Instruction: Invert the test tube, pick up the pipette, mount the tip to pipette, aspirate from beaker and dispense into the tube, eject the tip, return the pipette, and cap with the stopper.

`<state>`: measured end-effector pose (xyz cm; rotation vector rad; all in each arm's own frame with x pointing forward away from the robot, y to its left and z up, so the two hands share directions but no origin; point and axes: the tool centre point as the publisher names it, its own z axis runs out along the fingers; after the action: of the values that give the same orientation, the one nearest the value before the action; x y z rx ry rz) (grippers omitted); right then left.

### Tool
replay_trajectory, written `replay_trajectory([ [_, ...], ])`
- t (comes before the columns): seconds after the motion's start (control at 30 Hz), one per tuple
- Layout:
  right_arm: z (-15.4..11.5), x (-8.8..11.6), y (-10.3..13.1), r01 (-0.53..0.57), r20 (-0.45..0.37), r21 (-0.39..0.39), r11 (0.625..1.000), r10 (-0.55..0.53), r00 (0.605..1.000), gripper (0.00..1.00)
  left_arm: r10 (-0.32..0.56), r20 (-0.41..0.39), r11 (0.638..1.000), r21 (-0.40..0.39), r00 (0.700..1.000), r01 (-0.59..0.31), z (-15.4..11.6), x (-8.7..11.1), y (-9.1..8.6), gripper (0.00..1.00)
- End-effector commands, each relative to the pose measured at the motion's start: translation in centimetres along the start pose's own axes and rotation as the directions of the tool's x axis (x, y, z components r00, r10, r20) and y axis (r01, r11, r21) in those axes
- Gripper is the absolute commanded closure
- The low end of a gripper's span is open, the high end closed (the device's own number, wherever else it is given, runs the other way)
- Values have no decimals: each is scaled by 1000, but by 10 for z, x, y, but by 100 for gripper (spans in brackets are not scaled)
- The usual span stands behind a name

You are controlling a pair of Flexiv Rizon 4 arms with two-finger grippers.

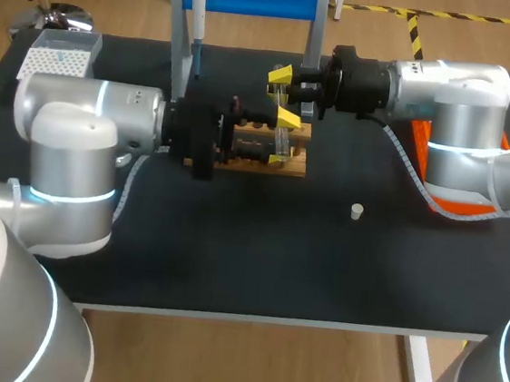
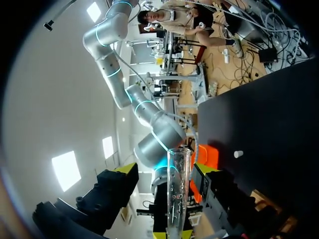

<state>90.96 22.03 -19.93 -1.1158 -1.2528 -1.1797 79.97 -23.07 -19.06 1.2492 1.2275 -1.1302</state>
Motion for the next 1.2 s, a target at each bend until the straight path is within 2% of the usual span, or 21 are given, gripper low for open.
replay_trajectory([
  [0.03,0,0,0,0,1,0,1000,0,1000,100,1,-2,1000,10,1000,-1,4,0,4,33],
  [0.2,0,0,0,0,1,0,1000,0,1000,100,-1,-4,1000,8,1000,1,4,1,8,39],
  [0.4,0,0,0,0,1,0,1000,0,1000,100,-3,-6,1000,7,1000,3,4,3,11,40],
  [0.53,0,0,0,0,1,0,1000,0,1000,100,-4,-4,1000,1,1000,4,2,4,14,44],
  [0.97,0,0,0,0,1,0,1000,0,1000,100,-8,-1,1000,-22,1000,8,-4,5,18,48],
  [1.07,0,0,0,0,1,0,1000,0,1000,100,-10,1,1000,-26,1000,10,-4,5,18,51],
  [1.2,0,0,0,0,1,0,1000,0,1000,100,-12,2,1000,-28,1000,12,-4,7,18,61],
])
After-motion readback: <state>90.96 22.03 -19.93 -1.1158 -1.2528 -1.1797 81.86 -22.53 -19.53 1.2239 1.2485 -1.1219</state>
